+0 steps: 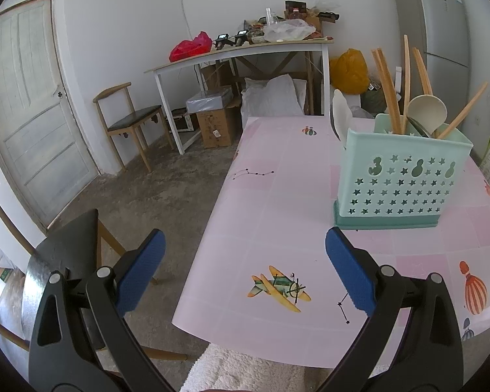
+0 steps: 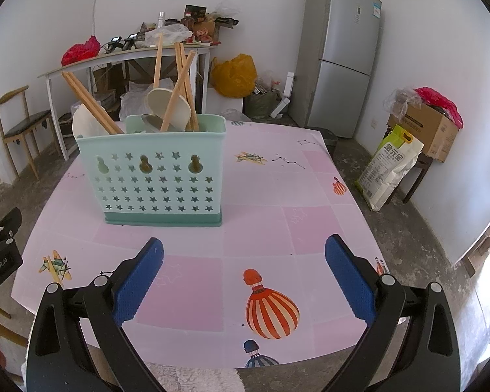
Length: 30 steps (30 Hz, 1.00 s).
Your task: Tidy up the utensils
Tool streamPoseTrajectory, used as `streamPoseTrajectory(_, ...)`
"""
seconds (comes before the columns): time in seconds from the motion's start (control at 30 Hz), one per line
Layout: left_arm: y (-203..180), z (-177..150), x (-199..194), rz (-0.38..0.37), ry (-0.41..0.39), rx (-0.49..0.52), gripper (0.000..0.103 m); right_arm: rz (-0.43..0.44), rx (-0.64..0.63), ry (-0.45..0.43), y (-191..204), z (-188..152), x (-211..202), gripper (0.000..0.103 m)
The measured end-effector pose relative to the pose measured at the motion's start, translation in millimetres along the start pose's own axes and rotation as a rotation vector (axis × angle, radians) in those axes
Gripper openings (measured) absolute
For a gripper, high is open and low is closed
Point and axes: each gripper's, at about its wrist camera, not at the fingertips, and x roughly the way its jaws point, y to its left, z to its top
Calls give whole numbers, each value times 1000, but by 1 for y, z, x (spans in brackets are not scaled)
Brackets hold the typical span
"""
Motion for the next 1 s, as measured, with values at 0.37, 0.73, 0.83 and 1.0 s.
streamPoseTrajectory(0.37, 2, 0, 1, 1, 1, -3, 95, 1, -1, -1, 2, 0, 0, 96)
streamPoseTrajectory(0.73, 4, 0, 1, 1, 0, -5, 95, 2, -1, -1, 2, 0, 0, 96)
streamPoseTrajectory(0.83, 4, 0, 1, 0, 1, -5, 95, 1, -1, -2, 2, 0, 0, 96)
streamPoseTrajectory(1.0, 4, 0, 1, 1, -1, -6, 95, 2, 0, -2, 2, 0, 0, 96)
